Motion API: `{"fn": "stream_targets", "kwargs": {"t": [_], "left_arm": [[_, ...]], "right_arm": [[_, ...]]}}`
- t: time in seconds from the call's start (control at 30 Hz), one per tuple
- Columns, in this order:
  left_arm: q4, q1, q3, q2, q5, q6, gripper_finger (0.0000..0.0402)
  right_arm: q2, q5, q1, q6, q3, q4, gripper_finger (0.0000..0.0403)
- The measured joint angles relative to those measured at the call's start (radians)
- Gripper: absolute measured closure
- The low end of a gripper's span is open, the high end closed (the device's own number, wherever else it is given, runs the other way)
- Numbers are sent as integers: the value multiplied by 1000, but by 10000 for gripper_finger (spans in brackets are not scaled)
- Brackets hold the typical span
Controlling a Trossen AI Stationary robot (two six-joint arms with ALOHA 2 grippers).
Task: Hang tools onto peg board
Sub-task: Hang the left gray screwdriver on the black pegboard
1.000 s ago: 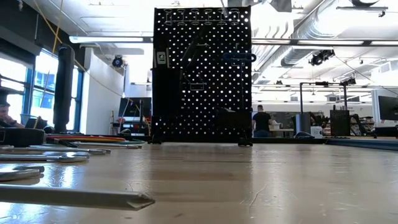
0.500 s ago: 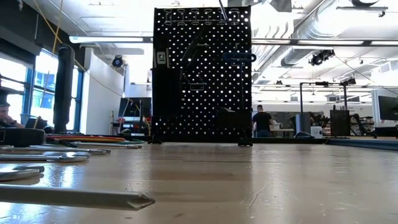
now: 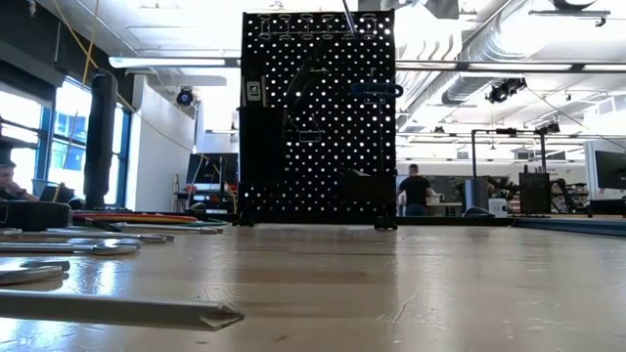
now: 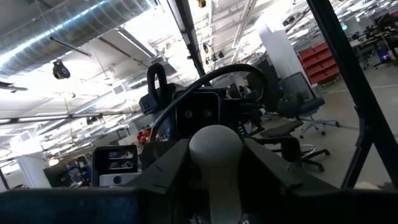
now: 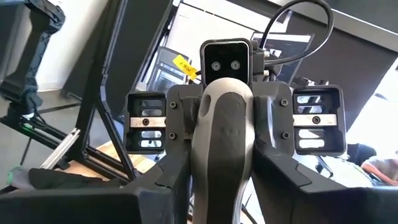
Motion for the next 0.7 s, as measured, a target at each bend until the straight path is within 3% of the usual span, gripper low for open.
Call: {"fn": "stream_targets", "kwargs": {"t": [0.23, 0.7], "left_arm": [[-125, 1, 48, -21, -5, 16, 284], [-362, -3, 126, -155, -55, 84, 285]], "right_arm": [[-5, 81, 0, 4, 0, -16, 225], [-75, 208, -4, -64, 0, -97, 218]]}}
